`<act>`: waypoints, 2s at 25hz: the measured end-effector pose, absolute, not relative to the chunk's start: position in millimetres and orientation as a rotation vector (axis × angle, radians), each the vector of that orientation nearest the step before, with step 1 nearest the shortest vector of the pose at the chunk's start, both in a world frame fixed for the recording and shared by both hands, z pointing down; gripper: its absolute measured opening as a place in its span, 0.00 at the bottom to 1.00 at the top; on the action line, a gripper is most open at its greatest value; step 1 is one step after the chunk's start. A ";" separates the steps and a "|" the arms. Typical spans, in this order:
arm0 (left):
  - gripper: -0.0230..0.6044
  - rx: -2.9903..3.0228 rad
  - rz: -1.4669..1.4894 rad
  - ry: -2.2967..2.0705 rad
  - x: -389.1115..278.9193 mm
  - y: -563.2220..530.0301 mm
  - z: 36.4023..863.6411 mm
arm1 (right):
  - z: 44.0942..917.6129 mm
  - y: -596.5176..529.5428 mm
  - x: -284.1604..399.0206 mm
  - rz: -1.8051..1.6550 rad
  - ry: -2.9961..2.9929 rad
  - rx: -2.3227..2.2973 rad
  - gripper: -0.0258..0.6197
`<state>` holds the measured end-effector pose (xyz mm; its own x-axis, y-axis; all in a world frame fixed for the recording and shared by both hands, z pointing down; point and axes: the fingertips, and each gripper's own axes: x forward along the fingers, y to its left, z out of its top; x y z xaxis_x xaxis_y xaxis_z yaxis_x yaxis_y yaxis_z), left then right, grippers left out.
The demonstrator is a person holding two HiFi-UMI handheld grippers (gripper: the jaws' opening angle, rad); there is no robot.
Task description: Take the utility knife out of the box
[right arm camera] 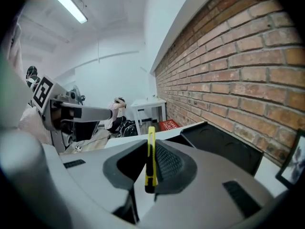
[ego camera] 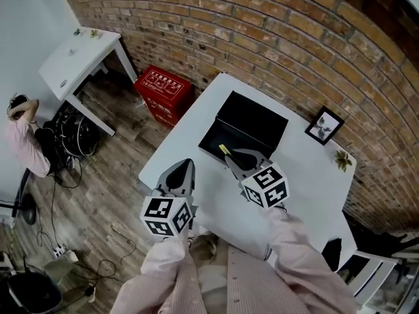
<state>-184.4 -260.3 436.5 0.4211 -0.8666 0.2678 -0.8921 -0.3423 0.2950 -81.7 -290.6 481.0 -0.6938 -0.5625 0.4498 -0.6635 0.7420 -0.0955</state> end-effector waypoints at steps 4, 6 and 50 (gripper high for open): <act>0.02 2.314 0.076 -1.521 -189.1 -250.6 422.0 | 459.2 -280.9 -76.6 0.367 -2.623 1.001 0.12; 0.02 2.329 0.070 -1.530 -191.3 -246.6 413.9 | 447.8 -276.0 -72.8 0.372 -2.663 1.038 0.12; 0.02 2.498 -0.002 -1.792 -231.4 -209.0 320.0 | 321.9 -240.1 16.8 0.109 -2.939 1.520 0.12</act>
<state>-231.4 -209.0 320.0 0.3211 -0.9463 0.0381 -0.9462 -0.3189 0.0550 16.8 -240.1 321.9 -0.5673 -0.8149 -0.1191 -0.8039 0.5793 -0.1349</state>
